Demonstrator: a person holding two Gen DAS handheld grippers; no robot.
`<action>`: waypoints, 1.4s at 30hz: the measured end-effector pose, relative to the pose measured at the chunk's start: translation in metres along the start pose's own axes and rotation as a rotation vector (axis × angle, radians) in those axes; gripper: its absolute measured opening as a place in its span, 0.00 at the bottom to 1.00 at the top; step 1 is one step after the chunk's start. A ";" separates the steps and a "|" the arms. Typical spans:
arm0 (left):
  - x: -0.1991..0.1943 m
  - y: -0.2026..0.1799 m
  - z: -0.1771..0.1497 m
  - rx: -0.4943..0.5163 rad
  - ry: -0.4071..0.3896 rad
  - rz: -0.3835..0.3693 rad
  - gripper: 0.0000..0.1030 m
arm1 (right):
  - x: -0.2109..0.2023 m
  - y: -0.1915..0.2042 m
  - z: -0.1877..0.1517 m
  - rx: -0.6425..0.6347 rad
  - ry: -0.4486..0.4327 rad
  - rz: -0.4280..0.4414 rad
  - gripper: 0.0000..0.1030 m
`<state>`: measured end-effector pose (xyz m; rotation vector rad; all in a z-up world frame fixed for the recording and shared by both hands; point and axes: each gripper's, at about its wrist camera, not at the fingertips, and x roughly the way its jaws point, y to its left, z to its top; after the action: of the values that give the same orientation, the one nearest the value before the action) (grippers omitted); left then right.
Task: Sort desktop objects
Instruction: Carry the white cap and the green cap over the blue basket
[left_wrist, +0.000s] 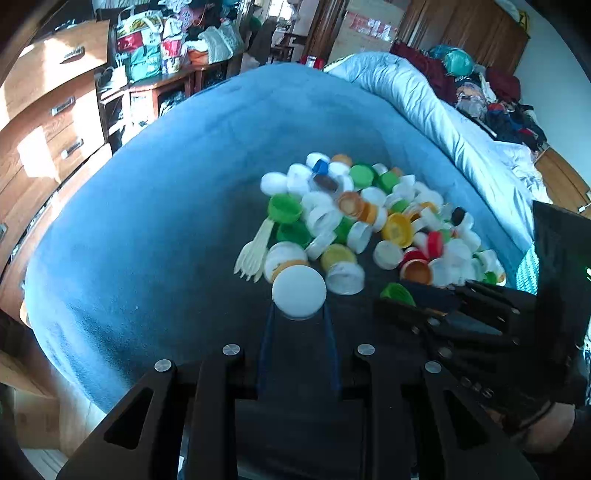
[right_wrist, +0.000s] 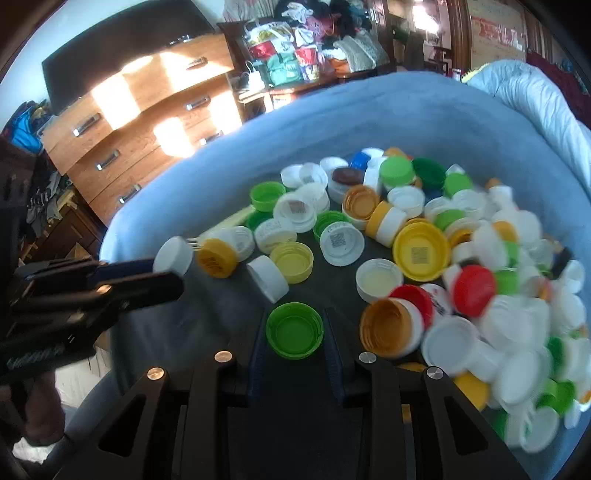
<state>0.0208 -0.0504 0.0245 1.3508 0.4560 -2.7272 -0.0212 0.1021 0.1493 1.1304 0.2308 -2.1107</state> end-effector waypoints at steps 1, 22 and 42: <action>-0.003 -0.004 0.000 0.005 -0.004 0.001 0.21 | -0.010 0.000 -0.002 0.002 -0.005 -0.011 0.31; -0.038 -0.229 0.014 0.317 -0.039 -0.202 0.21 | -0.239 -0.099 -0.048 0.237 -0.234 -0.381 0.31; -0.054 -0.389 0.027 0.511 -0.024 -0.273 0.21 | -0.353 -0.189 -0.109 0.433 -0.315 -0.562 0.31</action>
<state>-0.0400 0.3089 0.1737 1.4376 -0.0821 -3.2323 0.0495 0.4699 0.3286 1.0221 -0.0766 -2.9062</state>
